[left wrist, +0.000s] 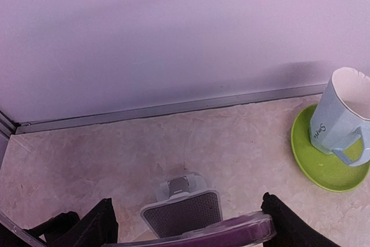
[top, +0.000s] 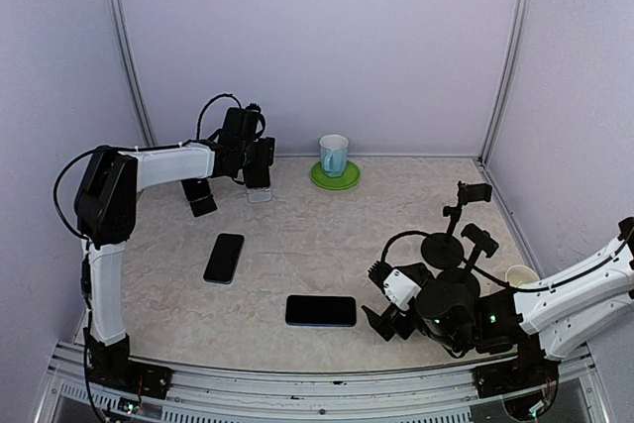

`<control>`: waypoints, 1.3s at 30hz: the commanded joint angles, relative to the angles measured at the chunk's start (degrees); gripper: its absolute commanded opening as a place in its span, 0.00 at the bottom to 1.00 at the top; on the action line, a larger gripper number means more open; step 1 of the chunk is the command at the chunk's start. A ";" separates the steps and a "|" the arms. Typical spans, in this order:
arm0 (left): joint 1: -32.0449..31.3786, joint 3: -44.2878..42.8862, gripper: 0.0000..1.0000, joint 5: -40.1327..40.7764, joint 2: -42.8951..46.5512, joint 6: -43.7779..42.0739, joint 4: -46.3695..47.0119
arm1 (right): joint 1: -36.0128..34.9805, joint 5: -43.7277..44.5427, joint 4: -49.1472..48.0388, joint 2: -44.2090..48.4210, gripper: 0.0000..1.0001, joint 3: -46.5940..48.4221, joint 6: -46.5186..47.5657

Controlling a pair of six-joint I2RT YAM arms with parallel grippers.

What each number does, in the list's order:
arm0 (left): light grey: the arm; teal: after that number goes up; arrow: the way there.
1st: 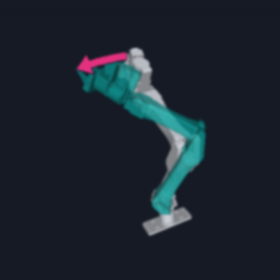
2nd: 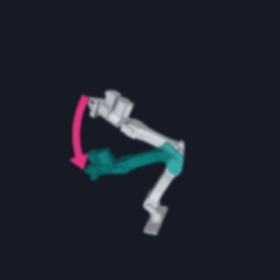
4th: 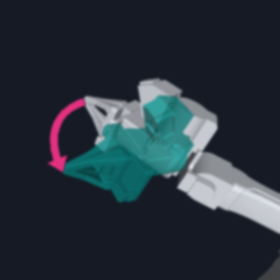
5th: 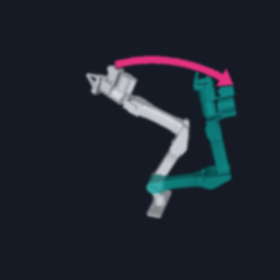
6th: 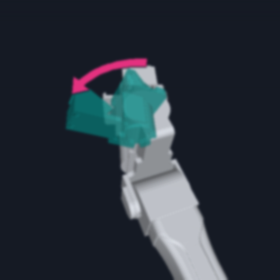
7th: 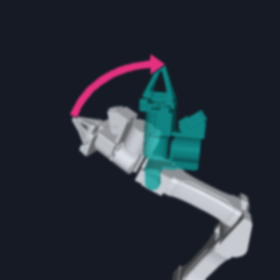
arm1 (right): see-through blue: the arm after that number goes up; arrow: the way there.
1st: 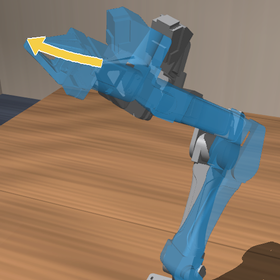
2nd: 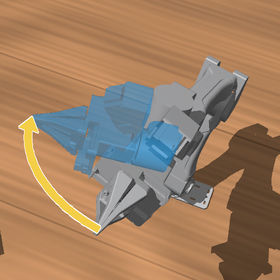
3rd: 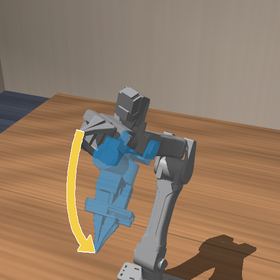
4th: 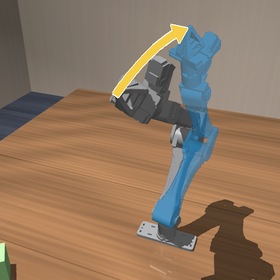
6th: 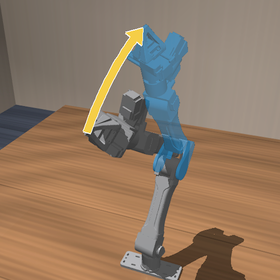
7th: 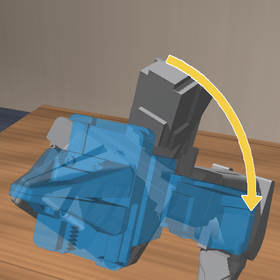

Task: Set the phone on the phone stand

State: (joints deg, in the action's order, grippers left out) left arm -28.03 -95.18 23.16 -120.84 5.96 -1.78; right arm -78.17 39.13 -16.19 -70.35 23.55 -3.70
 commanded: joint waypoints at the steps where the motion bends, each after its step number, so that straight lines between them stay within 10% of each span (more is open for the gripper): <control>1: 0.39 -0.83 0.45 0.75 0.42 0.33 5.08 | 0.77 -0.47 -1.39 -0.32 1.00 -0.17 0.35; 39: 0.46 -0.94 0.45 4.09 -1.77 1.83 5.21 | 1.33 -1.17 -1.90 -0.69 1.00 -0.08 0.97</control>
State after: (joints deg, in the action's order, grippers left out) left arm -28.03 -95.18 25.28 -122.10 7.40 0.03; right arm -77.43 38.13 -17.08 -70.78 23.55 -2.81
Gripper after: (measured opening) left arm 0.782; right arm 0.998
